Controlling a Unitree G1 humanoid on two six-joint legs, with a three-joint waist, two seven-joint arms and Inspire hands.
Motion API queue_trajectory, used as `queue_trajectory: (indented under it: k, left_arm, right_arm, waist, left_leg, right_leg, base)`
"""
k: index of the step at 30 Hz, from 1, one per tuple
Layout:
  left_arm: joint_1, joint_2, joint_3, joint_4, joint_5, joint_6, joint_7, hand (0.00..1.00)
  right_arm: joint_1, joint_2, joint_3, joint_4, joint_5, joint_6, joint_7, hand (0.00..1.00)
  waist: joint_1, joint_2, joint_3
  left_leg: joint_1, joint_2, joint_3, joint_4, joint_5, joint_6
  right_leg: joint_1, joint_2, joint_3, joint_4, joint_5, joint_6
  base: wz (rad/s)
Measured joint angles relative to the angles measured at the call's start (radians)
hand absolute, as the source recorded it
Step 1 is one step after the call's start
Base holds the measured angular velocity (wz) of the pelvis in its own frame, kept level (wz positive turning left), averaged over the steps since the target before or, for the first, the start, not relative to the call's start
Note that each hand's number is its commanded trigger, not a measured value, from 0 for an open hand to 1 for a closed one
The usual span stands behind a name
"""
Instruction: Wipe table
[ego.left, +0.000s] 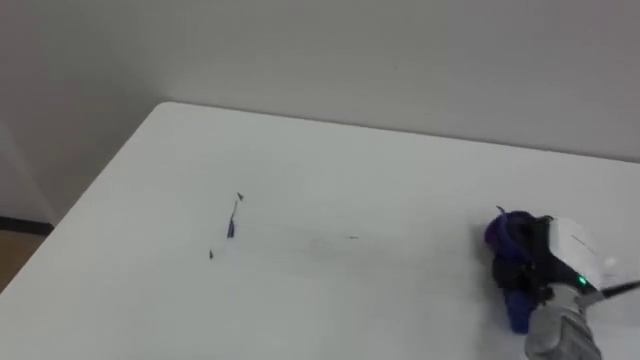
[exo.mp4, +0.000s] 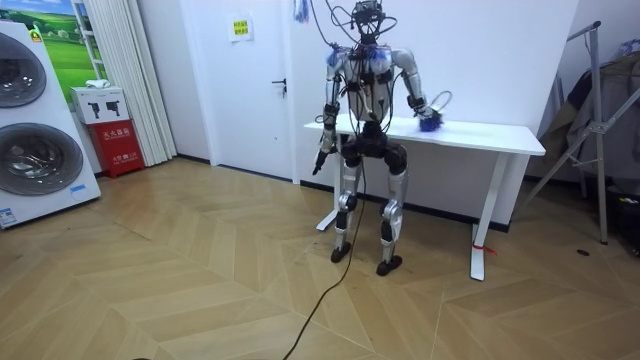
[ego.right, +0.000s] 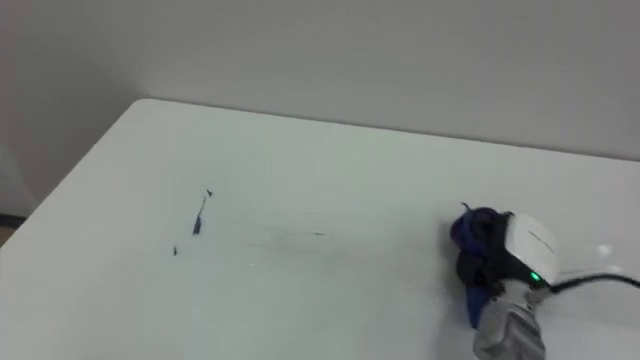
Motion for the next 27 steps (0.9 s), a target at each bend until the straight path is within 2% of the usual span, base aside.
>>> queue_trajectory:
  k: [1,2,3,4,5,7,8,10,11,12,13,14,15,16,17,18,19,20,21,22,23,24,25,27]
  left_arm:
    - [-0.014,0.000,0.000,0.006,-0.001,0.010,-0.003,0.00]
    - [-0.018,0.000,-0.002,0.006,-0.006,0.014,-0.005,0.00]
    - [-0.022,0.004,-0.012,0.006,-0.014,0.018,-0.007,0.00]
    - [-0.018,0.007,-0.020,0.006,-0.014,0.021,-0.007,0.00]
    - [0.005,0.006,-0.019,0.005,-0.014,0.023,-0.011,0.00]
    - [0.052,0.008,-0.007,0.000,-0.014,0.025,-0.036,0.00]
    - [0.062,0.009,-0.002,0.001,-0.015,0.025,-0.041,0.00]
    - [0.073,0.014,0.052,0.007,-0.010,0.024,-0.059,0.00]
    - [0.069,0.018,0.070,0.010,-0.006,0.020,-0.061,0.00]
    - [0.056,0.031,0.110,0.028,0.010,0.011,-0.069,0.00]
    - [0.051,0.042,0.147,0.031,0.019,0.003,-0.069,0.00]
    - [0.050,0.046,0.173,0.029,0.028,-0.006,-0.069,0.00]
    - [0.041,0.053,0.222,0.027,0.044,-0.014,-0.066,0.00]
    - [0.032,0.062,0.255,0.026,0.048,-0.020,-0.064,0.00]
    - [0.028,0.065,0.269,0.024,0.048,-0.025,-0.063,0.00]
    - [0.032,0.071,0.266,0.006,0.046,-0.033,-0.052,0.00]
    - [0.037,0.073,0.255,-0.004,0.045,-0.043,-0.048,0.00]
    - [0.038,0.082,0.236,-0.007,0.044,-0.057,-0.044,0.00]
    - [0.026,0.092,0.207,-0.005,0.044,-0.059,-0.044,0.00]
    - [0.013,0.103,0.182,0.002,0.043,-0.064,-0.045,0.00]
    - [0.004,0.105,0.171,0.003,0.040,-0.066,-0.045,0.00]
    - [-0.025,0.105,0.150,0.014,0.027,-0.072,-0.045,0.00]
    - [-0.041,0.105,0.139,0.019,0.022,-0.072,-0.045,0.00]
    - [-0.109,0.106,0.090,0.062,0.021,-0.074,-0.051,0.00]
  right_arm:
    - [-0.058,0.043,0.049,-0.004,-0.028,-0.004,0.049,1.00]
    - [-0.082,0.057,0.063,-0.003,-0.034,-0.007,0.068,1.00]
    - [-0.126,0.078,0.079,-0.002,-0.035,-0.028,0.100,1.00]
    - [-0.142,0.083,0.086,-0.002,-0.035,-0.039,0.109,1.00]
    - [-0.160,0.083,0.087,0.018,-0.037,-0.069,0.110,1.00]
    - [-0.126,0.073,0.025,0.080,-0.006,-0.114,0.083,1.00]
    - [-0.103,0.072,0.005,0.080,0.012,-0.132,0.064,1.00]
    - [-0.036,0.063,-0.075,0.127,0.072,-0.216,-0.023,1.00]
    - [-0.017,0.060,-0.100,0.140,0.090,-0.242,-0.051,1.00]
    - [0.035,0.039,-0.150,0.150,0.137,-0.287,-0.102,1.00]
    - [0.078,0.017,-0.198,0.151,0.181,-0.311,-0.141,1.00]
    - [0.100,0.007,-0.227,0.151,0.204,-0.319,-0.161,1.00]
    - [0.148,-0.024,-0.265,0.151,0.236,-0.329,-0.209,1.00]
    - [0.196,-0.069,-0.289,0.154,0.265,-0.329,-0.243,1.00]
    - [0.215,-0.087,-0.303,0.163,0.281,-0.328,-0.256,1.00]
    - [0.255,-0.116,-0.334,0.194,0.319,-0.328,-0.285,1.00]
    - [0.269,-0.126,-0.343,0.209,0.336,-0.328,-0.298,1.00]
    - [0.279,-0.143,-0.347,0.237,0.357,-0.328,-0.320,1.00]
    - [0.276,-0.144,-0.345,0.245,0.359,-0.318,-0.325,1.00]
    - [0.255,-0.135,-0.324,0.245,0.357,-0.294,-0.330,1.00]
    - [0.242,-0.128,-0.312,0.246,0.355,-0.279,-0.332,1.00]
    - [0.210,-0.109,-0.287,0.246,0.354,-0.238,-0.332,1.00]
    - [0.191,-0.097,-0.279,0.246,0.350,-0.218,-0.331,1.00]
    - [0.088,-0.043,-0.221,0.236,0.282,-0.126,-0.311,1.00]
  waist:
    - [0.017,-0.006,0.0065]
    - [0.028,-0.008,0.0100]
    - [0.051,-0.011,0.0145]
    - [0.058,-0.011,0.0150]
    - [0.069,-0.011,0.0151]
    - [0.058,-0.013,0.0164]
    - [0.047,-0.014,0.0168]
    - [-0.016,-0.013,0.0176]
    - [-0.032,-0.015,0.0186]
    - [-0.060,-0.021,0.0180]
    - [-0.079,-0.018,0.0168]
    - [-0.090,-0.016,0.0151]
    - [-0.098,-0.016,0.0132]
    - [-0.101,-0.008,0.0047]
    - [-0.103,-0.003,0.0018]
    - [-0.118,0.004,-0.0031]
    - [-0.122,0.005,-0.0039]
    - [-0.117,0.007,-0.0050]
    - [-0.103,0.010,-0.0055]
    - [-0.089,0.010,-0.0053]
    - [-0.084,0.010,-0.0053]
    - [-0.070,0.011,-0.0049]
    - [-0.065,0.009,-0.0040]
    - [-0.022,0.000,-0.0017]
  left_leg:
    - [-0.017,0.002,-0.006,-0.001,0.004,-0.005]
    - [-0.023,0.002,-0.009,-0.002,0.006,-0.006]
    - [-0.037,0.001,-0.020,-0.002,0.012,-0.001]
    - [-0.043,0.000,-0.026,-0.002,0.013,0.000]
    - [-0.045,-0.004,-0.034,-0.003,0.017,0.002]
    - [-0.044,-0.014,-0.048,0.008,0.019,0.007]
    - [-0.044,-0.017,-0.048,0.011,0.019,0.008]
    - [-0.044,-0.033,-0.037,0.031,0.019,0.010]
    - [-0.043,-0.038,-0.032,0.032,0.021,0.012]
    - [-0.043,-0.046,-0.014,0.032,0.021,0.019]
    - [-0.042,-0.044,0.023,0.032,0.015,0.035]
    - [-0.042,-0.044,0.039,0.033,0.007,0.049]
    - [-0.049,-0.047,0.059,0.042,-0.005,0.062]
    - [-0.063,-0.035,0.077,0.058,-0.021,0.071]
    - [-0.067,-0.030,0.081,0.070,-0.025,0.074]
    - [-0.064,-0.026,0.073,0.088,-0.034,0.076]
    - [-0.063,-0.022,0.072,0.098,-0.039,0.076]
    - [-0.066,-0.013,0.076,0.118,-0.050,0.072]
    - [-0.087,0.009,0.076,0.153,-0.065,0.062]
    - [-0.108,0.035,0.071,0.185,-0.074,0.048]
    - [-0.119,0.050,0.069,0.201,-0.079,0.040]
    - [-0.145,0.082,0.055,0.236,-0.090,0.021]
    - [-0.159,0.098,0.048,0.253,-0.094,0.010]
    - [-0.204,0.163,0.043,0.301,-0.099,-0.044]
  right_leg:
    - [-0.015,0.003,0.000,0.001,0.000,-0.004]
    - [-0.022,0.003,-0.002,0.001,-0.001,-0.005]
    - [-0.032,0.003,-0.008,0.000,-0.001,-0.006]
    - [-0.036,0.001,-0.013,0.000,-0.002,-0.005]
    - [-0.035,-0.005,-0.026,0.002,-0.004,-0.002]
    - [-0.034,-0.023,-0.058,0.023,-0.012,0.010]
    - [-0.034,-0.029,-0.062,0.033,-0.015,0.015]
    - [-0.016,-0.052,-0.067,0.049,-0.020,0.022]
    - [-0.016,-0.062,-0.067,0.054,-0.026,0.031]
    - [-0.014,-0.077,-0.066,0.059,-0.032,0.038]
    - [-0.015,-0.087,-0.058,0.060,-0.035,0.042]
    - [-0.016,-0.091,-0.059,0.060,-0.038,0.047]
    - [-0.022,-0.099,-0.055,0.069,-0.044,0.054]
    - [-0.029,-0.110,-0.056,0.094,-0.042,0.056]
    - [-0.036,-0.121,-0.060,0.133,-0.053,0.053]
    - [-0.034,-0.167,-0.071,0.227,-0.076,0.056]
    - [-0.026,-0.198,-0.074,0.254,-0.081,0.061]
    - [-0.011,-0.253,-0.081,0.264,-0.083,0.067]
    - [-0.010,-0.285,-0.070,0.255,-0.081,0.071]
    - [-0.006,-0.298,-0.041,0.227,-0.079,0.073]
    - [-0.001,-0.302,-0.033,0.211,-0.078,0.073]
    - [0.009,-0.304,-0.029,0.171,-0.072,0.081]
    - [0.011,-0.304,-0.030,0.155,-0.068,0.082]
    - [-0.009,-0.301,-0.030,0.117,-0.042,0.081]
  base:
    - [-0.11]
    - [0.17]
    - [0.21]
    - [0.27]
    - [0.36]
    - [0.48]
    - [0.46]
    - [0.42]
    - [0.31]
    - [0.07]
    - [-0.05]
    - [-0.31]
    - [-0.37]
    - [-0.31]
    - [0.00]
    - [0.16]
    - [0.11]
    - [-0.16]
    - [-0.29]
    - [-0.25]
    - [-0.12]
    - [0.00]
    - [-0.09]
    - [-0.30]
